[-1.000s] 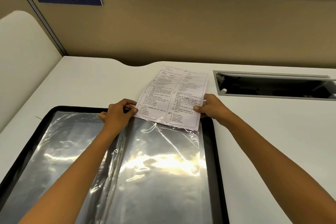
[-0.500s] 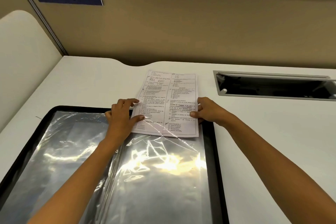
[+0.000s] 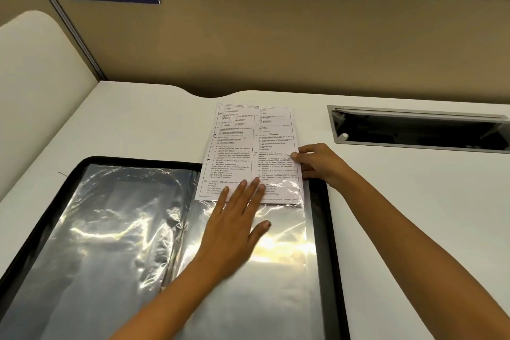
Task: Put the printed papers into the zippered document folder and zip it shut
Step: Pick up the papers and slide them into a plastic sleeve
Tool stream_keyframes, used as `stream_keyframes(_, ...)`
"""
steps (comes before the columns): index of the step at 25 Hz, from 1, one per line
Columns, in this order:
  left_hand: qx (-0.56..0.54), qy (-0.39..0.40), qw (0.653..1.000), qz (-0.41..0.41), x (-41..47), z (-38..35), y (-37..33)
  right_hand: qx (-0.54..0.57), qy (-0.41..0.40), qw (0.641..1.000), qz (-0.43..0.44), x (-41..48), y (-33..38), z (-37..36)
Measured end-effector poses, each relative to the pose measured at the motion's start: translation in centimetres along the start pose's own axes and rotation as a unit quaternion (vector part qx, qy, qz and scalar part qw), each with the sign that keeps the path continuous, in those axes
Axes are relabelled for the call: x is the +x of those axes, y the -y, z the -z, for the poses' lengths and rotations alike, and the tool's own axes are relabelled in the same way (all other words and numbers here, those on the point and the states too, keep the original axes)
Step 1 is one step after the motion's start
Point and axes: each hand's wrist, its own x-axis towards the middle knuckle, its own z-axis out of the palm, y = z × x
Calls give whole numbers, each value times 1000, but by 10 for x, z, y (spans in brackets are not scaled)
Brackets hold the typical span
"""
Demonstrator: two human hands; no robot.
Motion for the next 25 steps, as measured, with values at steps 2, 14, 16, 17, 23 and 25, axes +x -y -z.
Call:
stream_keyframes(2, 16, 5, 1000, 10, 1, -3, -5, 15, -15, 1000, 3, 2, 0, -2)
stream_keyframes(14, 25, 24, 999, 26, 8, -5, -7, 14, -24, 1000, 5, 16, 11, 2)
stream_keyframes(16, 27, 22, 999, 26, 8, -5, -7, 61, -50, 997, 11, 27, 14, -2)
stream_keyframes(17, 26, 21, 999, 26, 8, -6, -7, 75, -60, 995, 18, 31, 17, -4)
stream_keyframes(23, 25, 10, 999, 35, 9, -5, -5, 6, -27, 1000, -11, 22, 22, -1)
stream_keyframes(25, 22, 13, 999, 36, 9, -6, -5, -40, 8, 999, -28, 16, 21, 8)
